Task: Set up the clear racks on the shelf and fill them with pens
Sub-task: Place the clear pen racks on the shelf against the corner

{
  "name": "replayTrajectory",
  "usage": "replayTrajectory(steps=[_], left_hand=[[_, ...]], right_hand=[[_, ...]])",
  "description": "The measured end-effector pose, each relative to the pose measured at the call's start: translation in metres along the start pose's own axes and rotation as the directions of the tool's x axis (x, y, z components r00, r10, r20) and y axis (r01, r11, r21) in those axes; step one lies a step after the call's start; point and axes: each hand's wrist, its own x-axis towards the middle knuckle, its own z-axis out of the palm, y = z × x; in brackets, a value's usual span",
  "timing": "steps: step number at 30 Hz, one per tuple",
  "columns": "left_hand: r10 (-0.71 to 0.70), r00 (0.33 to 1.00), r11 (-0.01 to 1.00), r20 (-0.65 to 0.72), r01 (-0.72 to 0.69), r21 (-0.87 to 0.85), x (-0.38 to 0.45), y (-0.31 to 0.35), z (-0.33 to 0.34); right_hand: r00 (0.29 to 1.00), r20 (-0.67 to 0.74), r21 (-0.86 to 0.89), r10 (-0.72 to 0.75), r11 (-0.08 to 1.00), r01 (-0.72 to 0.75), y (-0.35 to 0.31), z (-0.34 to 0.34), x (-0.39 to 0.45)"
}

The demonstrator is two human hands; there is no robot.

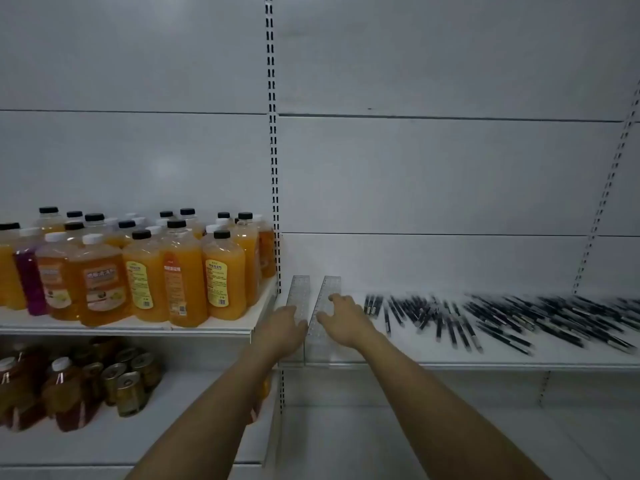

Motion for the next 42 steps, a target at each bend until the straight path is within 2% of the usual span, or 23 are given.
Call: replayTrajectory(steps=[4, 8, 11, 13, 16, 19, 21, 24, 26, 29, 31, 33, 37, 40, 42], left_hand=[[0.028, 0.999, 0.999, 0.034, -0.027, -0.028, 0.004, -0.009, 0.023], [0.070, 0.997, 0.996, -0.019, -0.071, -0.062, 0.001, -0.013, 0.027], [0.012, 0.990, 0.997, -0.138, -0.023, -0.077, 0.002, -0.017, 0.021], [-0.046, 0.987, 0.993, -0.156, 0.029, -0.111, 0.003, -0.013, 0.019], [-0.160, 0.974, 0.967, -0.159, 0.123, -0.221, 0.000, -0.008, 0.024], [-0.310, 0.945, 0.839, -0.105, 0.220, -0.498, 0.001, -0.007, 0.036], [-0.321, 0.947, 0.753, -0.013, 0.247, -0.611, 0.004, -0.006, 0.038], [-0.266, 0.964, 0.789, 0.010, 0.223, -0.573, 0.005, -0.011, 0.040], [-0.255, 0.967, 0.793, 0.008, 0.214, -0.570, 0.004, -0.011, 0.042], [-0.306, 0.952, 0.770, 0.021, 0.260, -0.582, 0.003, -0.007, 0.037], [-0.334, 0.941, 0.755, 0.059, 0.304, -0.582, -0.001, -0.001, 0.029], [-0.310, 0.944, 0.749, 0.111, 0.315, -0.583, -0.005, -0.001, 0.020], [-0.198, 0.973, 0.712, 0.120, 0.227, -0.665, -0.032, -0.004, 0.007], [-0.026, 0.996, 0.601, 0.084, 0.083, -0.795, -0.070, -0.016, 0.005], [0.076, 0.994, 0.508, 0.079, 0.030, -0.861, -0.097, -0.027, 0.013]], right_hand=[[0.995, 0.042, 0.221, 0.093, 0.970, -0.100, 0.002, 0.030, 0.004], [0.991, 0.114, 0.413, 0.072, 0.904, -0.113, 0.010, 0.033, 0.003], [0.987, 0.160, 0.423, 0.029, 0.901, -0.095, 0.022, 0.026, -0.001], [0.987, 0.162, 0.413, 0.018, 0.907, -0.084, 0.024, 0.023, -0.005], [0.997, 0.059, 0.379, 0.048, 0.923, -0.067, 0.025, 0.032, -0.007], [0.998, -0.014, 0.403, 0.061, 0.914, -0.050, 0.029, 0.047, -0.009], [0.997, -0.024, 0.471, 0.070, 0.881, -0.050, 0.030, 0.052, -0.008], [0.995, -0.007, 0.580, 0.097, 0.811, -0.075, 0.034, 0.055, -0.004], [0.988, 0.037, 0.610, 0.151, 0.779, -0.142, 0.036, 0.054, -0.002], [0.958, 0.150, 0.595, 0.243, 0.752, -0.284, 0.032, 0.042, 0.004], [0.947, 0.181, 0.540, 0.265, 0.778, -0.321, 0.024, 0.037, 0.004], [0.947, 0.148, 0.521, 0.285, 0.792, -0.320, 0.016, 0.036, -0.002], [0.942, 0.022, 0.591, 0.336, 0.755, -0.284, 0.007, 0.037, -0.030], [0.910, -0.150, 0.670, 0.386, 0.717, -0.194, 0.013, 0.036, -0.079], [0.880, -0.202, 0.706, 0.429, 0.687, -0.173, 0.019, 0.042, -0.124]])
